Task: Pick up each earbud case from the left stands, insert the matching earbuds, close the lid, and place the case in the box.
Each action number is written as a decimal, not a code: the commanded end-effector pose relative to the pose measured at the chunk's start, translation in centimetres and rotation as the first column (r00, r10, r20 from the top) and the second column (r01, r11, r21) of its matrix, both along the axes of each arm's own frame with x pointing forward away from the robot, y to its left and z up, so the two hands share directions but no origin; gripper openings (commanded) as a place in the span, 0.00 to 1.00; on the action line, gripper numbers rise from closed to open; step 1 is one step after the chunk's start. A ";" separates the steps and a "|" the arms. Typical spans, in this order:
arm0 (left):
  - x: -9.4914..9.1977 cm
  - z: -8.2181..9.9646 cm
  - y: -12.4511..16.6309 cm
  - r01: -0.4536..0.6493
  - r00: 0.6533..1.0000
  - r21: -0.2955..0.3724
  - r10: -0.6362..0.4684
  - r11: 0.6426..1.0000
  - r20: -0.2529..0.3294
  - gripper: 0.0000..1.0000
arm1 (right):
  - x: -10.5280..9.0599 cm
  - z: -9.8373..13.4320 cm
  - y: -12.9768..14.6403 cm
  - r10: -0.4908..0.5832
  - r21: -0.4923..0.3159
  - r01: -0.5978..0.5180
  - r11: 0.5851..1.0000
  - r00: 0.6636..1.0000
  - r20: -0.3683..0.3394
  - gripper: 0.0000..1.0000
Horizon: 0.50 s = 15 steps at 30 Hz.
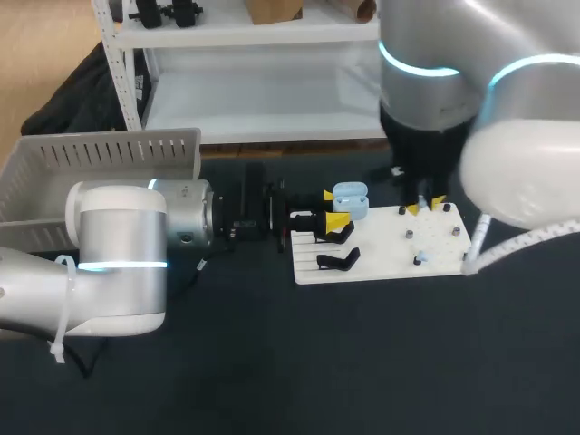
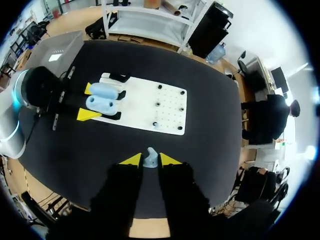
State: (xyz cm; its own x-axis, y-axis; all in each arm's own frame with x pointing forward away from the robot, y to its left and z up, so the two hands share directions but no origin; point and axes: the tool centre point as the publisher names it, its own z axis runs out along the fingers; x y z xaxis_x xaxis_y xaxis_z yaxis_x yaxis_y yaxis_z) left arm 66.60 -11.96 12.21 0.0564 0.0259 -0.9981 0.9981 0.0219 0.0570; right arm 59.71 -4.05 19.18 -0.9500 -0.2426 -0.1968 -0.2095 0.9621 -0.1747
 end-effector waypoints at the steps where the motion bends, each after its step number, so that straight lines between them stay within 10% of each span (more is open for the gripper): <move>1: -0.2 -0.1 0.1 0.002 1.000 0.011 -0.002 1.000 0.004 0.00 | 0.1 -0.1 1.3 0.007 -0.018 -0.007 1.000 1.000 -0.015 0.00; 15: -0.6 0.1 -0.2 0.018 0.998 0.030 -0.020 0.999 0.060 0.00 | 0.2 -0.6 2.9 0.005 0.052 -0.003 0.999 1.000 -0.026 0.00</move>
